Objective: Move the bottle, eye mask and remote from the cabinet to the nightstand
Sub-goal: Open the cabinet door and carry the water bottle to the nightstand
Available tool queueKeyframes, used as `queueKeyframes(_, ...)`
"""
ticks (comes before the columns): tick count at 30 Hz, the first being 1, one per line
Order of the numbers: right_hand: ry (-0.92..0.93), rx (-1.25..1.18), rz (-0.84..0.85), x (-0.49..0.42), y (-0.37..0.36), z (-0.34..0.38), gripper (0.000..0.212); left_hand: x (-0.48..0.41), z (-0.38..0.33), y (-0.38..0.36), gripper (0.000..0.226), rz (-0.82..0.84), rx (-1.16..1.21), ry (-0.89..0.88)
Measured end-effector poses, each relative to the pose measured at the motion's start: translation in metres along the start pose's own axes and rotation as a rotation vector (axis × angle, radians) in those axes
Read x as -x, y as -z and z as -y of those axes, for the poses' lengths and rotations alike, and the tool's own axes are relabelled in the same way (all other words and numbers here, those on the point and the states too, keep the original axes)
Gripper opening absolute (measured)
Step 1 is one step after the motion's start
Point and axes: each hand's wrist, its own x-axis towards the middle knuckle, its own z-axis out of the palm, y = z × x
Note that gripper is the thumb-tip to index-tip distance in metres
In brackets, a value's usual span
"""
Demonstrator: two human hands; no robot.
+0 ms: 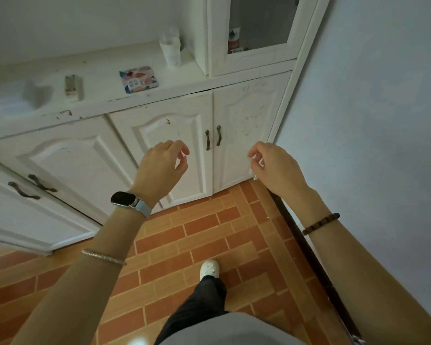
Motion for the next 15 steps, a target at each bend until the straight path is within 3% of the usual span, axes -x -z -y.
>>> queueKeyframes(15,-0.075,-0.068,-0.096,-0.132,0.025,-0.034,0.015,-0.151,0.048,-0.024,0.012,-0.035,0.067,-0.053)
